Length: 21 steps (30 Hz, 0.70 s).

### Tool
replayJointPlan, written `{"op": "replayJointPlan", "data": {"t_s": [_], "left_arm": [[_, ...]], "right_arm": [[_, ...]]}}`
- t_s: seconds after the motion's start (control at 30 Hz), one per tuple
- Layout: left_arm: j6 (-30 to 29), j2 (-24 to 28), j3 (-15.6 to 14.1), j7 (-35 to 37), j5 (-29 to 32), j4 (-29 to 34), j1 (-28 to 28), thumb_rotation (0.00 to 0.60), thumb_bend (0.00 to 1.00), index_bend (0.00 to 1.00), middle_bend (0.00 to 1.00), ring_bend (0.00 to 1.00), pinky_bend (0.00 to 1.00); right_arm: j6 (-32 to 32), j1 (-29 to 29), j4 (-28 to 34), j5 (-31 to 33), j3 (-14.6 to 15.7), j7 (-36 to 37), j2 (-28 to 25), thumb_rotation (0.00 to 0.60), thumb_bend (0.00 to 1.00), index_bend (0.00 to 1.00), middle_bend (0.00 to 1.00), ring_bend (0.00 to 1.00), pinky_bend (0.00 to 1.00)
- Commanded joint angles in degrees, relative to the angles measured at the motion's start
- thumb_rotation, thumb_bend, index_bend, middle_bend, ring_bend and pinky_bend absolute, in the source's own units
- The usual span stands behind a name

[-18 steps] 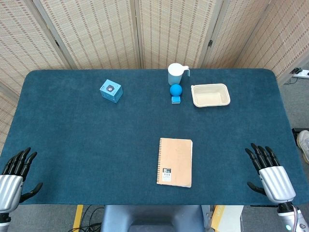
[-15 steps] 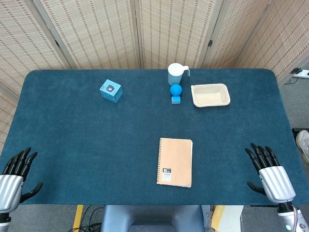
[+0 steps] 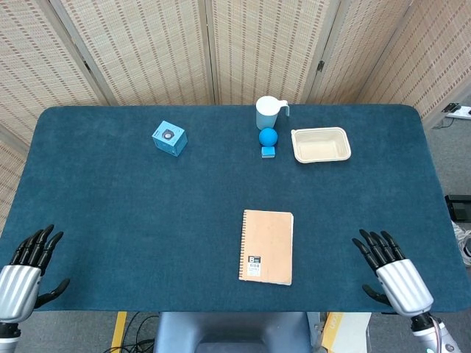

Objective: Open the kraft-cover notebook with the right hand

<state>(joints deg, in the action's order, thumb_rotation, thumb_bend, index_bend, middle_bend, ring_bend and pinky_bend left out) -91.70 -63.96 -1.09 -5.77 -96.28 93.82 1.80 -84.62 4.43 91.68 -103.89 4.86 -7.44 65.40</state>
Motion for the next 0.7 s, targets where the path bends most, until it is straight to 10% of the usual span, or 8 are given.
{"op": "replayJointPlan", "data": {"t_s": [0.03, 0.7], "left_arm": [[-0.1, 0.2, 0.3, 0.0, 0.8, 0.0, -0.2, 0.6, 0.24, 0.07, 0.0, 0.05, 0.14], [-0.4, 1.6, 1.2, 3.6, 3.2, 0.5, -0.5, 0.6, 0.24, 0.09, 0.0, 0.05, 0.14]], "right_arm": [[0.7, 1.8, -5.1, -3.5, 1.1, 1.6, 2.7, 0.6, 0.28, 0.0, 0.0, 0.0, 0.0], [1.8, 9.9, -29.6, -5.3, -0.4, 14.3, 22.7, 0.6, 0.29, 0.09, 0.21, 0.01, 0.0]]}}
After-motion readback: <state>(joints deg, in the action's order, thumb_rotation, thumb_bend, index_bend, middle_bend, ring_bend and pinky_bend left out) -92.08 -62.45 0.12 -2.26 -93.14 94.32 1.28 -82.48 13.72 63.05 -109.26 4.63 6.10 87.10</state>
